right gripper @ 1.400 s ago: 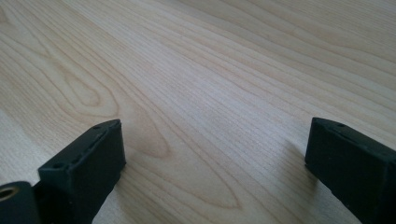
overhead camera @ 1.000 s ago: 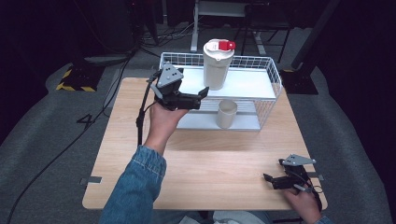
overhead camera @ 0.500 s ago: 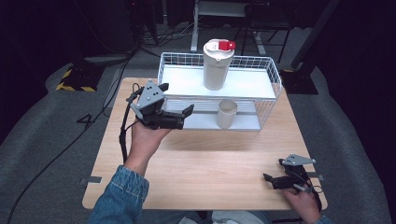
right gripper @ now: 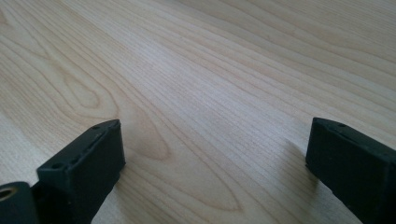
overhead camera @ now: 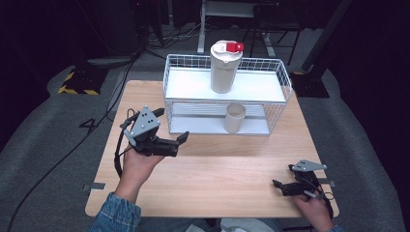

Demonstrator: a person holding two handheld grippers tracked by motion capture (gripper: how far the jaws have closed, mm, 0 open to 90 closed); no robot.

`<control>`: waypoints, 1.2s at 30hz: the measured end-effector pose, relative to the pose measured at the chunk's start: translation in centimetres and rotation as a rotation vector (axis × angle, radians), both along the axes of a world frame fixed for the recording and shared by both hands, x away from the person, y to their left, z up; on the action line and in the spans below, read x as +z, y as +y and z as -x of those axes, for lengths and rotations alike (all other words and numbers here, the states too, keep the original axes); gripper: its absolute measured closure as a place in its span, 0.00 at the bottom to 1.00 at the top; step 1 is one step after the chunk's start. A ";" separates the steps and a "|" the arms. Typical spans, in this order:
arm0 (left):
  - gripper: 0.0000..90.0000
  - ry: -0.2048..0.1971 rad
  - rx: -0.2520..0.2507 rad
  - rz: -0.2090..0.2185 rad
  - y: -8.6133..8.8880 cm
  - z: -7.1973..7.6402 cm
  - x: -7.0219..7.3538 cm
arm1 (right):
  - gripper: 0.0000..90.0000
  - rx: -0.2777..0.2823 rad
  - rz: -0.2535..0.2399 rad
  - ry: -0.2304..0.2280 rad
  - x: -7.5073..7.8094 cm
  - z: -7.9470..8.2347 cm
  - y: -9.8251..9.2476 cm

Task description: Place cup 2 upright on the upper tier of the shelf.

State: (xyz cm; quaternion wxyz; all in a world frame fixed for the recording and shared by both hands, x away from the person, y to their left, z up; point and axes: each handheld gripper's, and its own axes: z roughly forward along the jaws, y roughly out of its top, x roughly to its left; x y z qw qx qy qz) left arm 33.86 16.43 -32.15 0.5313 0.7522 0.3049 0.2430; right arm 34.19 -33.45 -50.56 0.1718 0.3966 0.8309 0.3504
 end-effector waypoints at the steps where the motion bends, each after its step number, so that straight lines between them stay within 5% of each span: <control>1: 0.00 0.005 0.002 -0.004 0.1 0.2 -0.3 | 0.05 0.000 0.000 0.000 0.0 0.0 0.0; 17: 0.00 0.115 0.015 -0.075 1.7 1.6 -5.5 | 0.05 0.000 0.000 0.001 0.0 0.0 0.0; 28: 0.00 0.258 -0.008 -0.095 2.3 1.6 -10.0 | 0.06 -0.001 -0.002 0.001 0.0 -0.1 0.0; 36: 0.00 0.293 0.003 -0.109 2.4 1.9 -12.6 | 0.06 -0.001 -0.002 0.000 0.0 -0.1 0.0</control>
